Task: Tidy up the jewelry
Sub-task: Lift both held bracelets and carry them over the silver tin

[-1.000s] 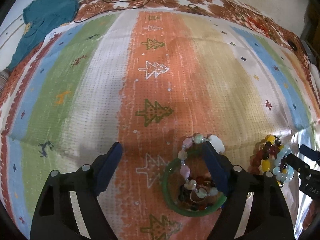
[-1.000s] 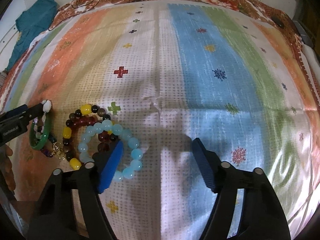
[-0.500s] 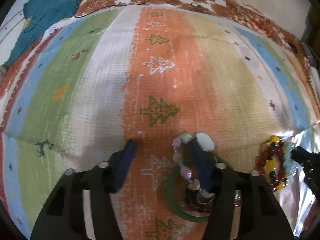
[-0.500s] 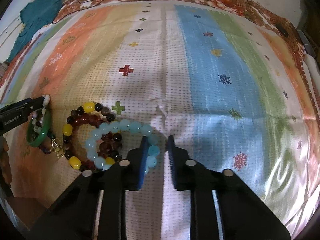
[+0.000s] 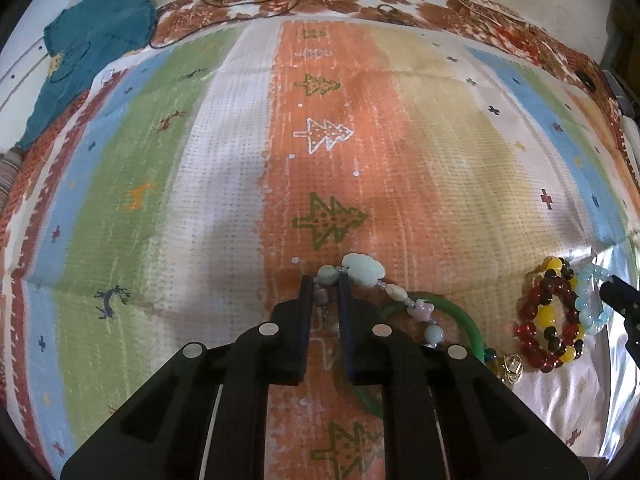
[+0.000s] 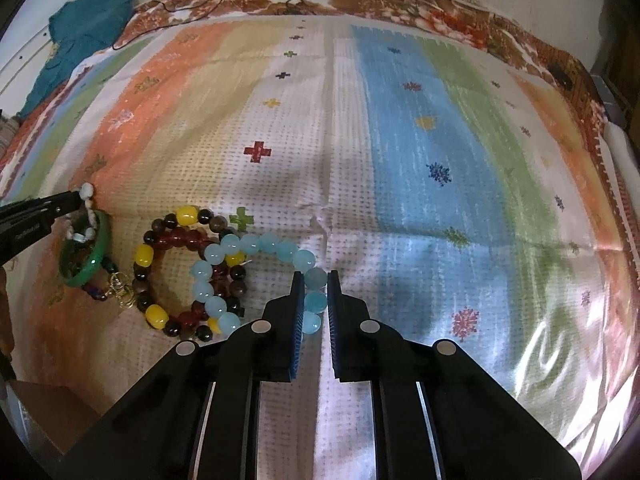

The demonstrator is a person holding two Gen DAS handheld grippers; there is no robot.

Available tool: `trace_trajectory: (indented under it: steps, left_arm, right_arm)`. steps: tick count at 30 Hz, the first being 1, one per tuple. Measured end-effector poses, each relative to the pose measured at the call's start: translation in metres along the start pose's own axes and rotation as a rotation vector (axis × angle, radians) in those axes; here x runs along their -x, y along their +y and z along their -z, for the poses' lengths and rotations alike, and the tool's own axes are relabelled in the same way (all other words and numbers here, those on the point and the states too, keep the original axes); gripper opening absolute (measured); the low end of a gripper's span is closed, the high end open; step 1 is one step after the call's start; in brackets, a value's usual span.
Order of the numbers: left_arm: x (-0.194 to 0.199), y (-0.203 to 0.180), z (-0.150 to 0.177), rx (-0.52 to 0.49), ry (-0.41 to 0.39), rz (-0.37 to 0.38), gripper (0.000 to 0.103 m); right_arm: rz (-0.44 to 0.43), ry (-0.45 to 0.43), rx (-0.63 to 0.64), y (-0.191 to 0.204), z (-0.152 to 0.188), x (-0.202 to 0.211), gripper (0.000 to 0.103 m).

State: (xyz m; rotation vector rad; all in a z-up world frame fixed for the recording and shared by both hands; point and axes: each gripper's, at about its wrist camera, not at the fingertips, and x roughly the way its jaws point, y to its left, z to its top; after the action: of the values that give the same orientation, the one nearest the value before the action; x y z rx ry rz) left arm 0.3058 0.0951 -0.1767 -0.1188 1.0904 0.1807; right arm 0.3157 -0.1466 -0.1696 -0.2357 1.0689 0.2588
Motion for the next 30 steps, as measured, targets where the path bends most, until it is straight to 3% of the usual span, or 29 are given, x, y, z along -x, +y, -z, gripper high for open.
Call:
trace_trajectory:
  steps: [9,30]
  left_arm:
    - [0.024,-0.004,-0.002,-0.013,-0.017,0.003,0.012]
    - [0.098,-0.013,-0.002,0.006,-0.075,0.06,0.012]
  right_arm:
    - [-0.007,-0.103,0.05,0.013,-0.002,0.032,0.012]
    - [-0.098,-0.211,0.025,0.017,0.004,0.094,0.012]
